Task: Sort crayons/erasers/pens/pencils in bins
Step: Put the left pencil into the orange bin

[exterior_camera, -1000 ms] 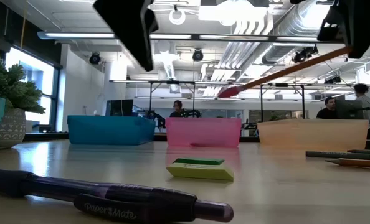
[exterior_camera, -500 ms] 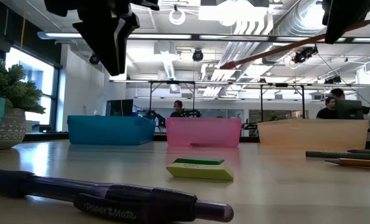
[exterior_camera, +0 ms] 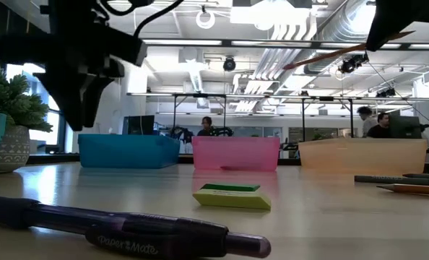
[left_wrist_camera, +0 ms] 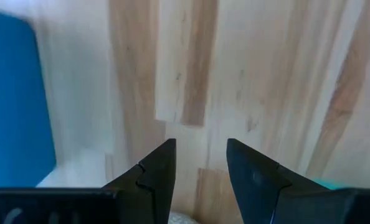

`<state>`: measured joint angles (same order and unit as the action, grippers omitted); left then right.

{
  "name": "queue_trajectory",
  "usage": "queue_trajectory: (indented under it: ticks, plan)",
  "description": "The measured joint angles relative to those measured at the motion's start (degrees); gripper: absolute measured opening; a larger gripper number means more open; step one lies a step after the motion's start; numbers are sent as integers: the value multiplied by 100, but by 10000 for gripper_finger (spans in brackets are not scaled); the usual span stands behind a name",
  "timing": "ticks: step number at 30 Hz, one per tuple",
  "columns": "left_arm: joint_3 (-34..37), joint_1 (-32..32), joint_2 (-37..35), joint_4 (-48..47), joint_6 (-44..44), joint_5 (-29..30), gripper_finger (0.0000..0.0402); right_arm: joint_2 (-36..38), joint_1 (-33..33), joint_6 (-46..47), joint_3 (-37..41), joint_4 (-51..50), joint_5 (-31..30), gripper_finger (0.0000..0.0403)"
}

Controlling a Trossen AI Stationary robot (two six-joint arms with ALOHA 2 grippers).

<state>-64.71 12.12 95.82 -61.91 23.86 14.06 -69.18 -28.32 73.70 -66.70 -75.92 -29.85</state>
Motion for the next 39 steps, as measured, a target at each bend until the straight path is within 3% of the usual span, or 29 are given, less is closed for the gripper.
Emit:
queue_trajectory:
  ticks: [5, 12, 21, 30, 39]
  plan:
    - [384, -200, -635, 588, 22, 25, 130, 169, 349, 333, 0, -536, -325, 5]
    - [402, -696, -1225, 1488, -274, 45, 130, 322, 1141, 290, 0, -1156, -713, 5]
    - [400, -1507, -1354, 2156, -457, -96, 130, 414, 2577, -1307, 4, -1368, -734, 5]
    - [400, -2190, -1354, 3332, -631, -205, 130, 397, 4442, -3253, 4, -1214, 76, 5]
    - [400, -2693, -1352, 4510, -761, -211, 130, 378, 6135, -5012, 4, -21, 1262, 5]
